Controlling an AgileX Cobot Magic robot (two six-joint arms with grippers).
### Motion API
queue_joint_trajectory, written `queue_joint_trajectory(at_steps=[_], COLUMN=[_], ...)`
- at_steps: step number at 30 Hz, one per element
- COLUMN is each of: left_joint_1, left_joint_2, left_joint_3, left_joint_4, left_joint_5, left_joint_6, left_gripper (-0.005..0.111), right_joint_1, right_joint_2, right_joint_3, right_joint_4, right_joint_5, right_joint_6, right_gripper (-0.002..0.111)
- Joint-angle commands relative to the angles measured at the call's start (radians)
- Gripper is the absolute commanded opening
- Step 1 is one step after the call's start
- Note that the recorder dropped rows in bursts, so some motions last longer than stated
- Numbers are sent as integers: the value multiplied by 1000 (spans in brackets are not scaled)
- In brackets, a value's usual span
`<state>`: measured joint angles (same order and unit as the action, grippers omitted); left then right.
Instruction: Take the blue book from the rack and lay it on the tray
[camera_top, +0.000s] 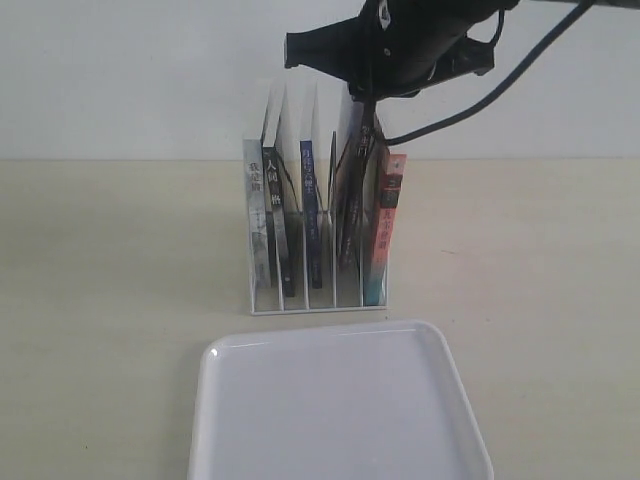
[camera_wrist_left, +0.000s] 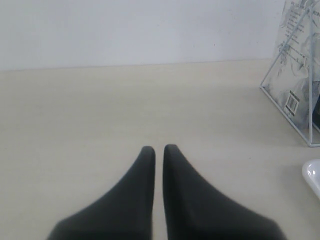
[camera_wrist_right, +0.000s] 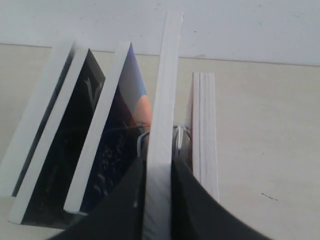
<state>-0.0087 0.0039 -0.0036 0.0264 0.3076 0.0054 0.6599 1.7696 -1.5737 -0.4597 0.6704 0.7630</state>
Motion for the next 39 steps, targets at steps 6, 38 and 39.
queue_joint_trajectory(at_steps=[6, 38, 39], left_joint_1=[-1, -1, -1], left_joint_2=[-4, -4, -4], left_joint_3=[4, 4, 4], left_joint_4=[-8, -8, -8], left_joint_5=[-3, -3, -3], left_joint_6=[4, 4, 4], left_gripper=[5, 5, 5], right_joint_1=[-1, 50, 50], right_joint_2=[-12, -12, -12], right_joint_3=[15, -47, -61], right_joint_4=[-28, 184, 191], right_joint_5=[-59, 9, 14], right_joint_6=[15, -237, -237], right_gripper=[44, 44, 44])
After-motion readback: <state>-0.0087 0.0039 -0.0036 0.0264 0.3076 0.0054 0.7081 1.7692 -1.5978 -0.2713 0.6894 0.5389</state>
